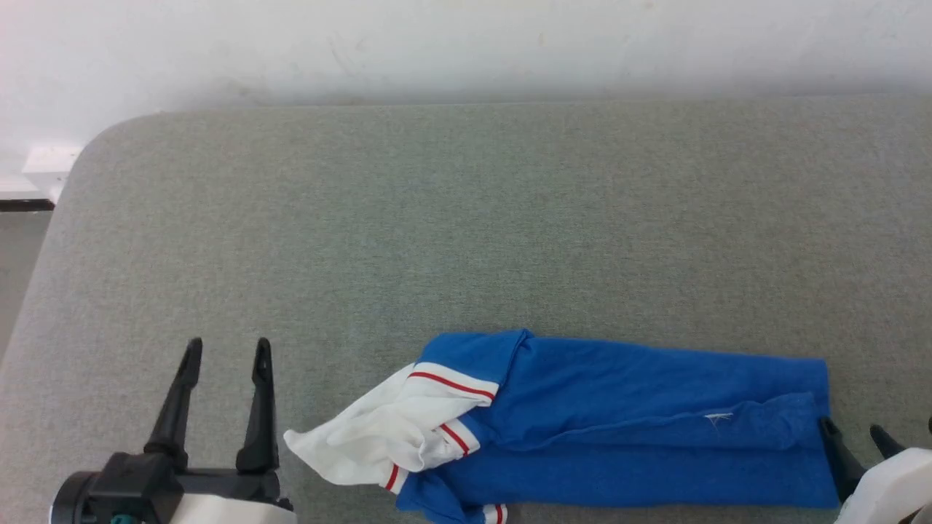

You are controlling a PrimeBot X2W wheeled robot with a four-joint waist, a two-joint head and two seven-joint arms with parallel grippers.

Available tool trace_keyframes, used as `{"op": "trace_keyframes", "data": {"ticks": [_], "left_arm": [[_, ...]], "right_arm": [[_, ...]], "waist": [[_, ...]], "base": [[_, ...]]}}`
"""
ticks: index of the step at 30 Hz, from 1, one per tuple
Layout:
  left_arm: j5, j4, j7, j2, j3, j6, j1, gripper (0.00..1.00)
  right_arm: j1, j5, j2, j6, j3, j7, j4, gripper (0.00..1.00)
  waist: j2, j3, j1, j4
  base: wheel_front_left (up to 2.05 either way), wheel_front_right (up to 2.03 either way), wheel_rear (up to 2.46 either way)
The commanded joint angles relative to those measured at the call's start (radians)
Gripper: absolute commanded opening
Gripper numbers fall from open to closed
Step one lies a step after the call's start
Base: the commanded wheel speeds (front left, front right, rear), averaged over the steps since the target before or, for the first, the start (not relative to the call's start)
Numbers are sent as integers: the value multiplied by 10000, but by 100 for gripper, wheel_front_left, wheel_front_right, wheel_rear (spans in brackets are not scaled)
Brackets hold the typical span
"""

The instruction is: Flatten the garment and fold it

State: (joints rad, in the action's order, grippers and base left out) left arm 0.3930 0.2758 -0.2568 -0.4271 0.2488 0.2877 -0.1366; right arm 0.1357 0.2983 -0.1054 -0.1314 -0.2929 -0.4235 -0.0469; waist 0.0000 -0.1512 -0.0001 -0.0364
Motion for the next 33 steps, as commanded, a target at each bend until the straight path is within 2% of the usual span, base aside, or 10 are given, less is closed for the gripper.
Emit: {"op": "trace_keyframes", "data": {"ticks": [1, 8, 14, 15, 16, 17, 18, 23, 28, 33], "left_arm": [[-114, -63, -47, 151, -104, -125, -122, 100], [-432, -404, -48, 739, -463, -908, -242, 100], [-823, -693, -48, 807, -573, -1368, -35, 100], [-908, -754, -48, 793, -570, -1411, -10, 100], [-981, -807, -48, 788, -566, -1449, 14, 100], [-1035, -852, -48, 799, -565, -1480, 36, 100], [-1084, -903, -48, 805, -559, -1510, 44, 100], [-1219, -1094, -49, 906, -542, -1599, 31, 100], [-1307, -1198, -49, 1007, -570, -1663, 44, 100], [-1353, -1343, -49, 1073, -555, -1785, 103, 100]], "right_arm": [[10, -87, 46, 7, -53, -26, 151, 100], [-281, -144, 129, 7, -72, -86, 1264, 100], [-722, 8, 117, 7, -6, -139, 2167, 100], [-774, 28, 107, 7, 29, -214, 2316, 96], [-825, 84, 115, 7, 41, -302, 2455, 49], [-860, 138, 119, 7, 76, -408, 2572, 32], [-886, 184, 102, 7, 147, -497, 2633, 0], [-1023, 266, -78, 7, 126, -538, 2620, 0], [-1461, -108, -395, 7, -316, -214, 2358, 0], [-1870, -134, -1034, 7, -972, -325, 2602, 0]], "waist": [[0, 67, 1, -138], [0, -11, 1, -482], [0, -254, 1, -618], [0, -272, 1, -623], [0, -283, 1, -625], [0, -288, 1, -626], [0, -286, 1, -622], [0, -293, 1, -537], [0, -320, 1, -381], [0, -329, 1, -287]], "base": [[0, 0, 0], [0, 0, 0], [0, 0, 0], [0, 0, 0], [0, 0, 0], [0, 0, 0], [0, 0, 0], [0, 0, 0], [0, 0, 0], [0, 0, 0]]}}
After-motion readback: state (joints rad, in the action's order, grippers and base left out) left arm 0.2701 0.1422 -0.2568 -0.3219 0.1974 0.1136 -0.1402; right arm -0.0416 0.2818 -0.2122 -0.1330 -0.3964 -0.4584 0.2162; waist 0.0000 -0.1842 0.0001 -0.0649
